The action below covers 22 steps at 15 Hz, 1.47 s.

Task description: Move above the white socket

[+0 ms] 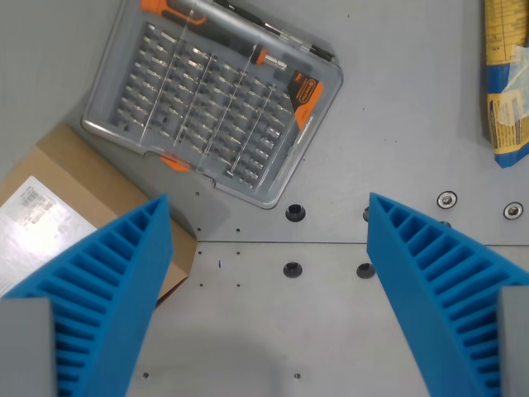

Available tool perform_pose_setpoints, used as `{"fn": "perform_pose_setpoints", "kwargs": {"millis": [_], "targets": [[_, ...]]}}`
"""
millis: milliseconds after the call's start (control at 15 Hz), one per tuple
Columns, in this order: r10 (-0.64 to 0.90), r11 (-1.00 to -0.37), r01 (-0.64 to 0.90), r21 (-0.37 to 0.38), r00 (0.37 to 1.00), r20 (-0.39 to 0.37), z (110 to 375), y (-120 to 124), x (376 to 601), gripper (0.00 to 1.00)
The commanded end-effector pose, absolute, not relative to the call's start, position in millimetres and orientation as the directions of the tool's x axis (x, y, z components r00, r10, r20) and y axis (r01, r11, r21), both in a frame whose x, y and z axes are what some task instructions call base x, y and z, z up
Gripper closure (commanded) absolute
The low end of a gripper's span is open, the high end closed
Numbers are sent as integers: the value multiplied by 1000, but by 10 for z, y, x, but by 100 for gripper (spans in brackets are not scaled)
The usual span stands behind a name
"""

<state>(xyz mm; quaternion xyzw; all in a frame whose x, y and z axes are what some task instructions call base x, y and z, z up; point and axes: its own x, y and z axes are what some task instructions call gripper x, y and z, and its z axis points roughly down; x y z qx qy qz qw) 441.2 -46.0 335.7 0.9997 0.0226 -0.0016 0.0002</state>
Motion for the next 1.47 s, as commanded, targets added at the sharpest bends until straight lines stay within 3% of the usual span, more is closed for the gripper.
{"fn": "perform_pose_setpoints", "kwargs": {"millis": [67, 800, 1467], "targets": [[45, -999, 45, 1, 999, 1, 3380, -460, 4410, 0], [78, -997, 78, 4, 997, 4, 3336, -456, 4453, 0], [153, -988, 153, 7, 988, -7, 3154, -432, 4666, 0]]}}
